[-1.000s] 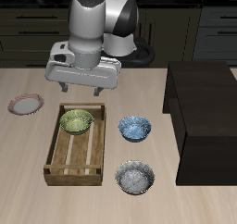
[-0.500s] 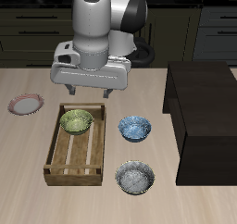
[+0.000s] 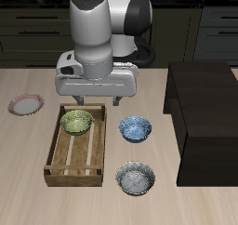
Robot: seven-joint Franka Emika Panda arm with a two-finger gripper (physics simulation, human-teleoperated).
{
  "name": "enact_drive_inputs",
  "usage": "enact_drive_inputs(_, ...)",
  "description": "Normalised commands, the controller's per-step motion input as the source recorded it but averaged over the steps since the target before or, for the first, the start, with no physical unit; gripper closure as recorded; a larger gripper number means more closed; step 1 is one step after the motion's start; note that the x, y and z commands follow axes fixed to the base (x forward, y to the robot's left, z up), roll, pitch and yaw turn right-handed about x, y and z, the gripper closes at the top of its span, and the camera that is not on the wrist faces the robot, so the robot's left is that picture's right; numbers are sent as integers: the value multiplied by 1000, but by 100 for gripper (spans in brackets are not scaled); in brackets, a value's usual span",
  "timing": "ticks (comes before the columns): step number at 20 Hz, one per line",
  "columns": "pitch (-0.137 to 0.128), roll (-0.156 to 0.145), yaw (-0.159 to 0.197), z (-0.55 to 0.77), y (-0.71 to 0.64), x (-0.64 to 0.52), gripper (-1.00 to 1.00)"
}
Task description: Place the green bowl and the black bowl in the wooden tray
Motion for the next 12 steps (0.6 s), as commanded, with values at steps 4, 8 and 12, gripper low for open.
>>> enact_drive_inputs(4,43,21,-1,-74,37,294,-100)
enact_drive_inputs(8,35,6,34,-83,17,316,-100)
enact_drive_inputs(12,42,4,37,-19,111,226,-100)
